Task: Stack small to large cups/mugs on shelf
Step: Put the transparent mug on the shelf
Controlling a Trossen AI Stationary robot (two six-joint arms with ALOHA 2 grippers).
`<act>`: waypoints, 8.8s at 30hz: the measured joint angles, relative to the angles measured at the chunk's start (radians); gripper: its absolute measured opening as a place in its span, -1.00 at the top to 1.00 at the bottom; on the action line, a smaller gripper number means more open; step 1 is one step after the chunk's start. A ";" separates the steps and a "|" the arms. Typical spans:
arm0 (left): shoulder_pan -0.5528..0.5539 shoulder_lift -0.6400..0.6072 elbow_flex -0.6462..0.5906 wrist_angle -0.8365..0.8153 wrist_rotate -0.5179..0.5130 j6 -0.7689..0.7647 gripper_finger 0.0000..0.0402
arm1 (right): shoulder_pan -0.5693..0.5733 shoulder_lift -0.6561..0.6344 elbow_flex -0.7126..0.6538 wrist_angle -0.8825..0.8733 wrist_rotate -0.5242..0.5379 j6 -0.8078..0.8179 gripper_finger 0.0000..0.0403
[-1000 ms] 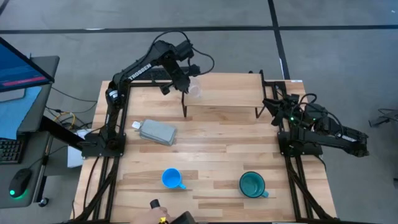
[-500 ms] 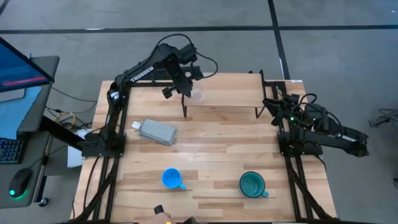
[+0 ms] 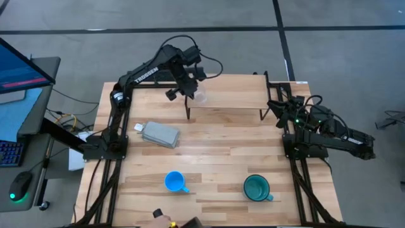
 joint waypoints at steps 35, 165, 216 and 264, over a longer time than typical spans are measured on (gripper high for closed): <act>-0.008 0.034 0.013 0.084 -0.033 -0.171 0.98 | 0.000 0.000 0.000 0.000 -0.004 -0.001 0.41; 0.133 -0.193 0.035 0.315 0.360 -0.935 1.00 | 0.000 0.000 0.000 0.000 -0.001 -0.042 0.41; -0.049 -1.154 -1.573 1.691 -0.315 -1.615 1.00 | 0.002 0.424 0.006 0.410 -0.114 -0.078 0.41; -0.100 -1.154 -1.573 1.574 -0.380 -1.612 1.00 | -0.159 1.303 0.579 0.337 -0.161 -0.277 0.98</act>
